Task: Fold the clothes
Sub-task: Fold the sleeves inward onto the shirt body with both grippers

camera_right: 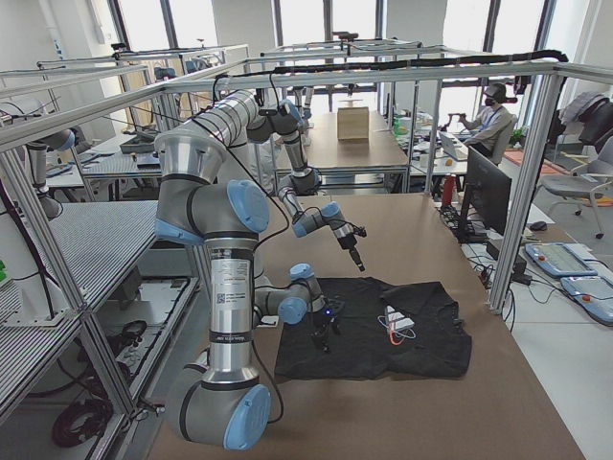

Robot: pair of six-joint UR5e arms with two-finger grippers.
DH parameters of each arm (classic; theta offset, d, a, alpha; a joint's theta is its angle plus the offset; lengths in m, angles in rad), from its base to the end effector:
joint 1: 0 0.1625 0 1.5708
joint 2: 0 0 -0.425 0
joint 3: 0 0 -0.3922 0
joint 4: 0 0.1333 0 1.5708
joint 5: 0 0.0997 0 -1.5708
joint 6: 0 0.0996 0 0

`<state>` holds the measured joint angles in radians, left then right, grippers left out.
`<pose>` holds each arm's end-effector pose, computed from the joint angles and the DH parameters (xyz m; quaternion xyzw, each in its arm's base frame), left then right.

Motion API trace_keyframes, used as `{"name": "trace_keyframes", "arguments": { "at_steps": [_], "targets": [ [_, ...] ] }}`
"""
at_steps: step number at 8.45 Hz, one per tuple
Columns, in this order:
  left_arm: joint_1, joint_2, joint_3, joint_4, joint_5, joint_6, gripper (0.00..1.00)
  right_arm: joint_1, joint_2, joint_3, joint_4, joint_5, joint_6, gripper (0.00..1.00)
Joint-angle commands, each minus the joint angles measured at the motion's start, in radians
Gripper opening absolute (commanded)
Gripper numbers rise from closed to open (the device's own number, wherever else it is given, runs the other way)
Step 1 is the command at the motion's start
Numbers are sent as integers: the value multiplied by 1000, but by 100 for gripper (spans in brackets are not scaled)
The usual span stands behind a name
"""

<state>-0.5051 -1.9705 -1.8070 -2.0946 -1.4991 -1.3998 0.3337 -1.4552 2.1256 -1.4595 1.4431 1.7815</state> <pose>0.4675 -0.4190 0.2694 0.2099 0.5066 -0.1584 0.8211 -0.4215 -0.3006 0.3409 0.0823 -0.3759 0.2715 0.8822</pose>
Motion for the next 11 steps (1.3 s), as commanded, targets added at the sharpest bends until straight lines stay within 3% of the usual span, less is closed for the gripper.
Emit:
{"name": "trace_keyframes", "arguments": {
  "at_steps": [1,5,11],
  "targets": [
    [2,2,-2,2,10,-1,100,-143,-190,117,1,-12,179,84],
    [13,-7,-3,4,20,-1,100,-254,-247,119,-1,-76,298,64],
    [48,-44,-5,57,66,-1,100,-332,-266,119,-1,-69,306,53]
  ]
}}
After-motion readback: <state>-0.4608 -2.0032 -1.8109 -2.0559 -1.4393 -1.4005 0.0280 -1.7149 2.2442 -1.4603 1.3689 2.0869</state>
